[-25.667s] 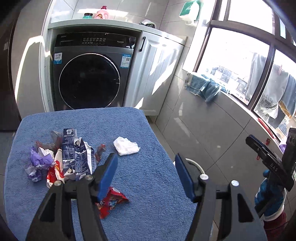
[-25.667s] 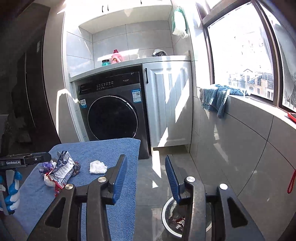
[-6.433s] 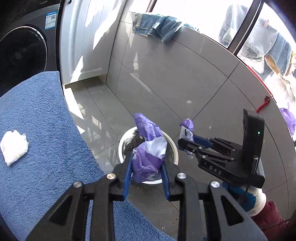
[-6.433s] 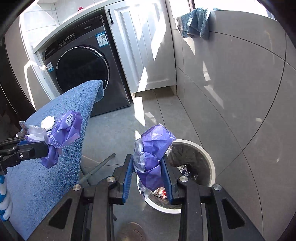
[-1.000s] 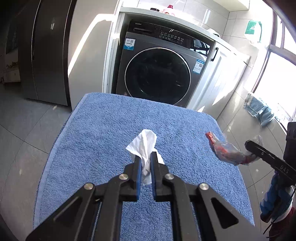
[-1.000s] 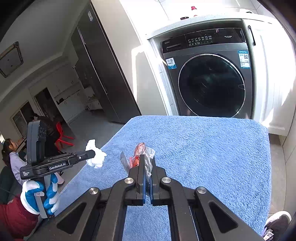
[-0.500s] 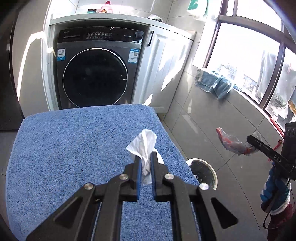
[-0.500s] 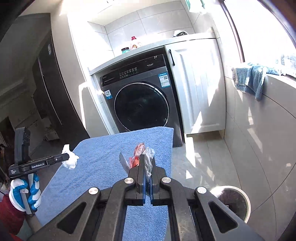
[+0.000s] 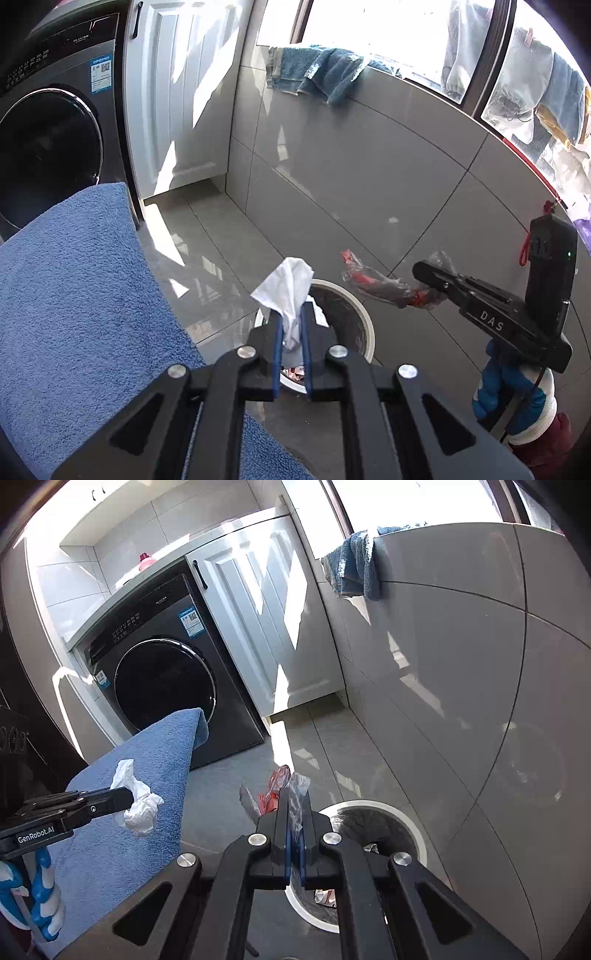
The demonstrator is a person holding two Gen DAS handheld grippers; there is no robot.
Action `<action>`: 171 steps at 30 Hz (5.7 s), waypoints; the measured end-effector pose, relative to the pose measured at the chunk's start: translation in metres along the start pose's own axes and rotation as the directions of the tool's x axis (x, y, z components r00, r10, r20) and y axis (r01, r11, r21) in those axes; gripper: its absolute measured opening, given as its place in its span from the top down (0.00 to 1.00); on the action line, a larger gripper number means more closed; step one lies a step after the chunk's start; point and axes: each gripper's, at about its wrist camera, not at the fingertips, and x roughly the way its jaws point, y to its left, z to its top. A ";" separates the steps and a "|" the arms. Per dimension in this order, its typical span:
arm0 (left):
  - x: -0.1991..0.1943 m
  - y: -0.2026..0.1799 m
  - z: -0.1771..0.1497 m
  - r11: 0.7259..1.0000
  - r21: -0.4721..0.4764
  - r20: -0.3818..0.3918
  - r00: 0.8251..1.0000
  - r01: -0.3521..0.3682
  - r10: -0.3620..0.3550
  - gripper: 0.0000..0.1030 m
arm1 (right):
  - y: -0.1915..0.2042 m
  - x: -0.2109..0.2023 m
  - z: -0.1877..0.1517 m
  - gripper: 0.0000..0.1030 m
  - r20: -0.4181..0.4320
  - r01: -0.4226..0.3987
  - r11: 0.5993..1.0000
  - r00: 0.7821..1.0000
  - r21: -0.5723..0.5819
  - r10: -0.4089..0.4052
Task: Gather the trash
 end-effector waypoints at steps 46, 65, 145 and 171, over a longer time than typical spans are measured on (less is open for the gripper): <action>0.113 -0.072 -0.003 0.976 0.167 -0.037 0.988 -0.140 0.148 0.92 | -0.055 0.067 -0.024 0.97 -0.088 0.082 0.993 0.993 0.085 -0.075; 0.134 -0.064 0.014 0.996 0.087 -0.072 0.997 -0.030 0.037 0.62 | -0.066 0.101 -0.025 0.94 -0.144 0.127 0.988 0.983 0.085 -0.114; -0.382 0.099 -0.220 0.568 -0.502 0.330 0.463 -0.652 0.823 0.14 | 0.332 -0.158 -0.071 0.00 0.229 -0.063 0.890 0.956 -0.452 0.184; -0.322 0.131 -0.204 0.576 -0.428 0.250 0.522 -0.697 0.816 0.14 | 0.343 -0.084 -0.079 0.00 0.120 -0.081 0.878 0.981 -0.473 0.155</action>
